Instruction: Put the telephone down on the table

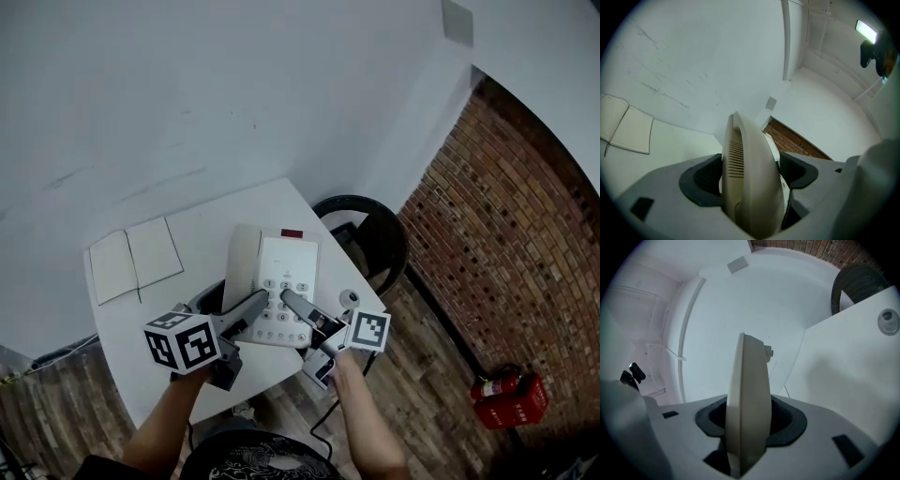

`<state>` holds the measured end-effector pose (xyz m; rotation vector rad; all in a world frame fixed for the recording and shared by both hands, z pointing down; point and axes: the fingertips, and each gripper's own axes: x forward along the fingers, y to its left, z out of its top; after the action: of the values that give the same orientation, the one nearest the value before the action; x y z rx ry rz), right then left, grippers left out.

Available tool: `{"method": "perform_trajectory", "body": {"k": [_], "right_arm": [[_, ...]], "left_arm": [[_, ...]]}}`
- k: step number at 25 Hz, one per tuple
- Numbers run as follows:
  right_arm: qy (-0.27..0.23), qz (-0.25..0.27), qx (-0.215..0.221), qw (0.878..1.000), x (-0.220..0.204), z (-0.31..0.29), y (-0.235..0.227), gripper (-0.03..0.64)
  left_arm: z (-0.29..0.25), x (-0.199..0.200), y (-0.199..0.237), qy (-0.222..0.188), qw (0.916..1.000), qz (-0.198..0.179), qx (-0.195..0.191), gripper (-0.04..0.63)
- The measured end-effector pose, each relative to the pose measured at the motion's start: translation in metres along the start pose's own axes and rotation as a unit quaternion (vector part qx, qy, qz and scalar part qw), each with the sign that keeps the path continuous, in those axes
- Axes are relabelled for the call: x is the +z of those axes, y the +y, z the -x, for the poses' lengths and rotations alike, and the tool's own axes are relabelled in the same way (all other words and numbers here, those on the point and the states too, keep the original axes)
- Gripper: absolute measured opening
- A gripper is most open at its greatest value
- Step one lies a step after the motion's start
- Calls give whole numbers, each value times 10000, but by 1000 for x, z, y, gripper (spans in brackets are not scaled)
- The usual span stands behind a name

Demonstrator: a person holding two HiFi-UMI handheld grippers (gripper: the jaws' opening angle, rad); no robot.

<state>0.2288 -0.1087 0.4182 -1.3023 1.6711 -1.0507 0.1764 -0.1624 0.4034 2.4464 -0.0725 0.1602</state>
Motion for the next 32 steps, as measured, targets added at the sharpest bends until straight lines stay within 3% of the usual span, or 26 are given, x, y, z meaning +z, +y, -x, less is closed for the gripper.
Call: {"method": "perform_trajectory", "body": {"k": [12, 22, 32], "right_arm": [[1042, -257, 449, 9932, -20, -79, -19, 190], [2146, -523, 677, 9730, -16, -131, -63, 190], [2814, -864, 437, 9547, 9, -163, -143, 190]], "left_arm": [[34, 24, 63, -491, 9940, 208, 953, 388], [24, 23, 121, -1040, 9731, 512, 1993, 388], [-27, 4, 188, -1124, 9548, 1054, 2543, 388]]}}
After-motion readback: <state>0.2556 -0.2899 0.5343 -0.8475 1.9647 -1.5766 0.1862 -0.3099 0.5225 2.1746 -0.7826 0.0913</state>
